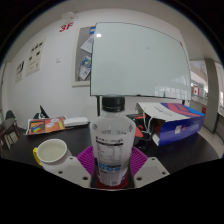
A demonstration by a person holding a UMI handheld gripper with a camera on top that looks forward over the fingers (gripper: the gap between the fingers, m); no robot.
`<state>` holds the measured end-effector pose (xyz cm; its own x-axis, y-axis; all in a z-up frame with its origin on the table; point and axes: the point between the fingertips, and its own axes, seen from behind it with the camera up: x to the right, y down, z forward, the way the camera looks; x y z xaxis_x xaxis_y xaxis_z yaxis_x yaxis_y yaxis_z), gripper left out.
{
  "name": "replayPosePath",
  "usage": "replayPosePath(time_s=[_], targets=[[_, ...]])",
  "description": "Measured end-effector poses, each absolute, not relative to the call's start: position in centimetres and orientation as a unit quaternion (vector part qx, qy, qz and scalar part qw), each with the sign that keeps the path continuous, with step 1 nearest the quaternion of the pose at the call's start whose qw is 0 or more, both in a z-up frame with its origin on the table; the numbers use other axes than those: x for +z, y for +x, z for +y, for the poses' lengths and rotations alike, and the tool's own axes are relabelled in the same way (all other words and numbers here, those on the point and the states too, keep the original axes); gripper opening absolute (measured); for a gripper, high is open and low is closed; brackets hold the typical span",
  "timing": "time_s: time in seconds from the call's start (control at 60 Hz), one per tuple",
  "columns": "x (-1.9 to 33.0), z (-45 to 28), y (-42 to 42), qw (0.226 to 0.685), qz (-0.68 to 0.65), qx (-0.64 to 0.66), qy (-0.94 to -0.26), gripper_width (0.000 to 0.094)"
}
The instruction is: Pour water
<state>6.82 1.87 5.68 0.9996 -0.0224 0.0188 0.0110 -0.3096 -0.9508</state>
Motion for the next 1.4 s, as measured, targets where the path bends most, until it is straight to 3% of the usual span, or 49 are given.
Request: replayPosePath(time_s=[0.133,0.2,0.233,0.3,0.517,0.983,1.4], targets=[[5.2,1.5,7.1,0.572,0.007,-0.018,-0.820,0.0600],[4.3,0.9,6.9,0.546,0.003,-0.021,-0.837,0.0859],[4.2,0.4,7.0,0.542,0.004,-0.025,-0.840,0.0815],[4.9,-0.7,7.3,0.540,0.014,-0.038,-0.841,0.0857],[8.3,-7.8,6.2,0.539,0.022,-0.051,-0.841,0.0839],[13.9,-33.6,-0.5,0.524,0.031,-0.049,-0.850,0.0841],[15.9,-40.3,-0.9,0.532,0.027,-0.055,-0.844,0.0842]])
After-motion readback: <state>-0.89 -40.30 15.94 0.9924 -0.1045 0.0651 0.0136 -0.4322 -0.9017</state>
